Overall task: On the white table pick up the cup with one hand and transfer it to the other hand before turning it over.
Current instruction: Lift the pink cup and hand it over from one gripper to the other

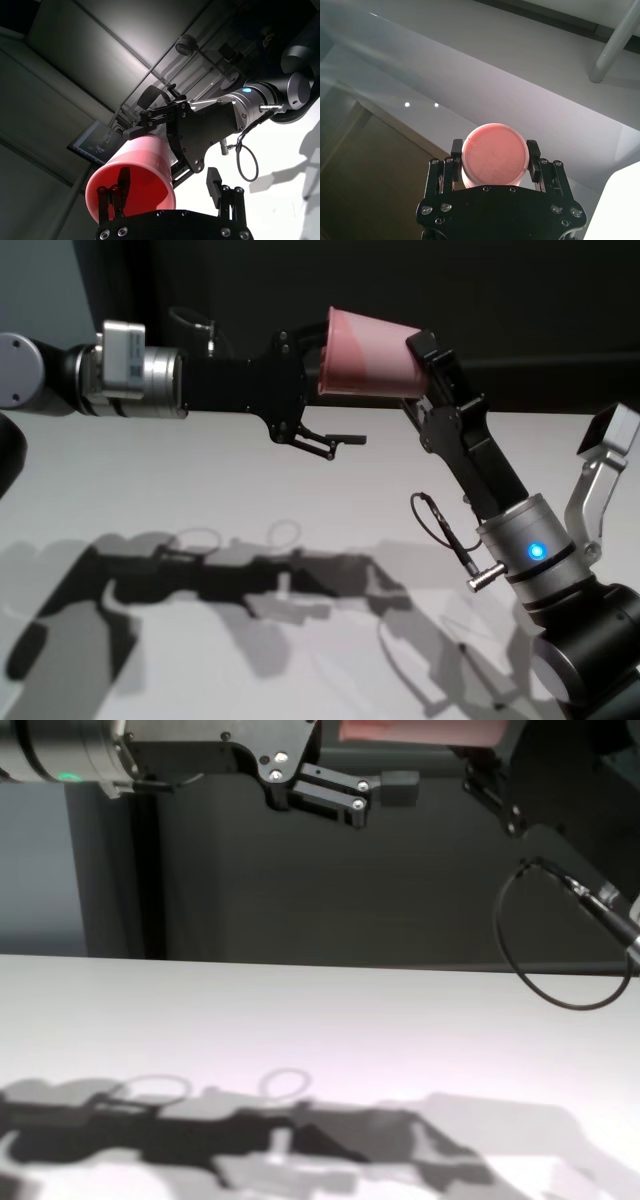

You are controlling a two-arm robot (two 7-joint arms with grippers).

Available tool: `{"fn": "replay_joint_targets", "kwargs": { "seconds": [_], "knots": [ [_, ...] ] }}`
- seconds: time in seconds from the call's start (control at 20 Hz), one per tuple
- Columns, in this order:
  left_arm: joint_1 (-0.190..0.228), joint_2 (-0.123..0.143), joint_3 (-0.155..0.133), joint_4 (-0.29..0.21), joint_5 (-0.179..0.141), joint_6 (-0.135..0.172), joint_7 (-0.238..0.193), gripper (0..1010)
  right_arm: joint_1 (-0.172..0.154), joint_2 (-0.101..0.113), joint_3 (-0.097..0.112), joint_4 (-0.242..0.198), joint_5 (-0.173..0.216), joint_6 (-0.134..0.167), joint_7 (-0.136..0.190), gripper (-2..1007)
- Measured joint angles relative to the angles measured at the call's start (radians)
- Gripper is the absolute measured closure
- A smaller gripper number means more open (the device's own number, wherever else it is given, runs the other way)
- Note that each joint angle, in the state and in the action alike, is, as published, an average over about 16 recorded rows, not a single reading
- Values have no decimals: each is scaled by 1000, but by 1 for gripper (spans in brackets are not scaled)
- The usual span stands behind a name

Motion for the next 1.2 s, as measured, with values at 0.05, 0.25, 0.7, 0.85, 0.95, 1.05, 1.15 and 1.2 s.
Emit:
{"fn": "replay_joint_targets", "kwargs": {
  "seconds": [0.05,0.25,0.7,0.85,0.95,1.05,1.15,1.2],
  "knots": [
    [1,1,0,-2,-1,1,1,12,0,0,0,0,0,0,0,268],
    [11,9,-4,-15,-4,6,4,9,0,0,0,0,0,0,0,268],
    [49,46,-20,-67,-27,30,10,9,0,0,0,0,0,0,0,268],
    [64,64,-28,-90,-35,42,13,9,0,0,0,0,0,0,0,268],
    [76,77,-34,-107,-40,51,18,9,0,0,0,0,0,0,0,268],
    [88,92,-41,-124,-43,61,26,9,0,0,0,0,0,0,0,268],
    [101,107,-49,-142,-45,71,37,9,0,0,0,0,0,0,0,268],
    [109,115,-54,-152,-45,76,45,9,0,0,0,0,0,0,0,268]
  ]
}}
